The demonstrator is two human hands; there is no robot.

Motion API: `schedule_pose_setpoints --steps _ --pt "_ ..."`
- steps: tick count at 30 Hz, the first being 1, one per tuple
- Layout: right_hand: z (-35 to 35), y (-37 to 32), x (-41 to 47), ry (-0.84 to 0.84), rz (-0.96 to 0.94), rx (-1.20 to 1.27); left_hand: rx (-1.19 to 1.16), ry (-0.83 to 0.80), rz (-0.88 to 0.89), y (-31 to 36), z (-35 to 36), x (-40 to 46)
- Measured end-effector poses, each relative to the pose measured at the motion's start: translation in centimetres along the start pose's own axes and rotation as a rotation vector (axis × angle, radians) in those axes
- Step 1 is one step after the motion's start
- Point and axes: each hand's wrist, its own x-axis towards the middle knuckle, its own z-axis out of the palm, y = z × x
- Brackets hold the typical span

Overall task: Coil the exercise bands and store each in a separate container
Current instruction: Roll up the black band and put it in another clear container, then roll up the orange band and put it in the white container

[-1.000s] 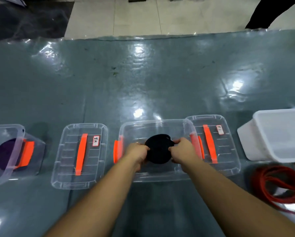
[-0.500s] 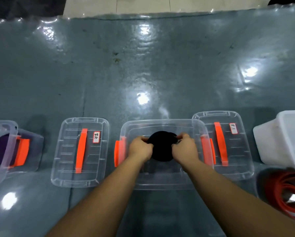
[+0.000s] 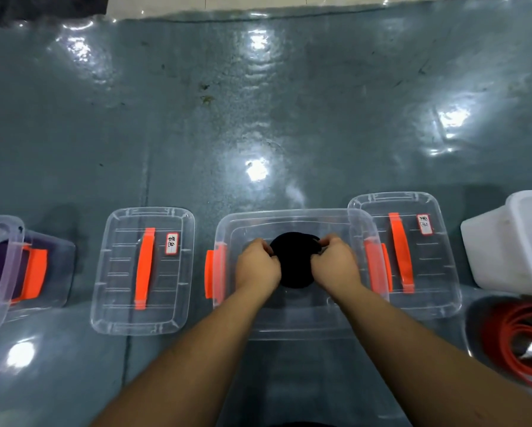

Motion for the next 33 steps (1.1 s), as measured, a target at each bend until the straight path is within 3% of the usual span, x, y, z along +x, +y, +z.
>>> schedule_pose_setpoints --steps 9,19,25,33 --pt "-0.5 -0.5 -0.5 0.035 0.046 0.011 -0.036 -0.107 -0.004 0.2 -1.3 -0.7" --pt "-2.5 -1.6 -3.8 -0.096 0.029 -0.063 -0.118 -0.315 0.021 0.4 -3.7 -3.1" --pt "-4.6 -1.5 -7.7 -0.033 -0.087 -0.08 0.026 -0.26 0.166 1.1 -4.5 -6.1" --pt "-8.4 1.0 -12.2 0.192 -0.277 -0.017 0.24 -0.089 0.446 4.2 -3.3 -10.6"
